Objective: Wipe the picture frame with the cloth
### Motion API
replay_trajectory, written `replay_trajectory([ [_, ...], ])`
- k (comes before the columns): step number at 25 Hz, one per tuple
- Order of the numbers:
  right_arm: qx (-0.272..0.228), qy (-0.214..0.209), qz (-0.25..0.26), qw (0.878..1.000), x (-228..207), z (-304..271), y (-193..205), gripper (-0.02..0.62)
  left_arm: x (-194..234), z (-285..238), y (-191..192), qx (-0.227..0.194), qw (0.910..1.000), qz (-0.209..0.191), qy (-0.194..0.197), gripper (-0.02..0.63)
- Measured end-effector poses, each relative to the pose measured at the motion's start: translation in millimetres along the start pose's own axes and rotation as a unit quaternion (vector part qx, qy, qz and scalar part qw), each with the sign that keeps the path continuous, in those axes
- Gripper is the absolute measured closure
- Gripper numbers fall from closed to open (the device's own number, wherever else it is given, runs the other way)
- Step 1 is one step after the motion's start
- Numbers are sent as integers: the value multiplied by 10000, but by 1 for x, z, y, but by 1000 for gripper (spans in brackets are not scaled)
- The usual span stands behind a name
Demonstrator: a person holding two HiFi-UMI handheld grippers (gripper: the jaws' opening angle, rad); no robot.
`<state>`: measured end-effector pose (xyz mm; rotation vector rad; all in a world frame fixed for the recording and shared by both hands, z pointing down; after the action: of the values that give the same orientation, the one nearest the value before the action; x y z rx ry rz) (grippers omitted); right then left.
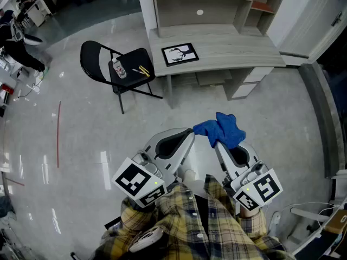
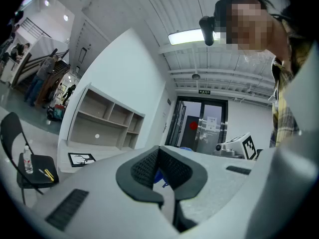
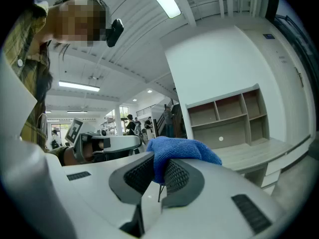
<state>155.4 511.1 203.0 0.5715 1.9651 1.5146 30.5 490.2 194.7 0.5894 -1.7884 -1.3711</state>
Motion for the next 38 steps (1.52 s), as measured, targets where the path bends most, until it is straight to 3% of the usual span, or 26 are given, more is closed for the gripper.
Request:
replay_trajectory([
  [14, -18, -132, -143, 9998, -16, 10, 9, 554, -3, -10, 12, 29, 9998, 86, -177, 600],
  [20, 123, -343, -254, 9990, -20, -8, 7, 554, 14, -14, 8, 107, 9992, 251, -295, 600],
  [31, 121, -399, -218, 9989, -72, -144, -35, 554, 162, -53, -37, -44, 9993, 240, -283, 600],
  [38, 40, -199, -368, 9991, -91, -213, -60, 554, 238, -67, -62, -15, 9995, 320, -56, 600],
])
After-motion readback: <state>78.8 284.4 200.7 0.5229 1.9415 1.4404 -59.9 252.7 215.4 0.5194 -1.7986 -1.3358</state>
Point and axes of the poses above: the fingertips, and each gripper's own axes: z backward along the fingers, x to its left, y out of its underside, the point moved 4 cm from there along z, backward along the fingers, and after that the axes turned 5 degrees about x, right-handed, at the moved point
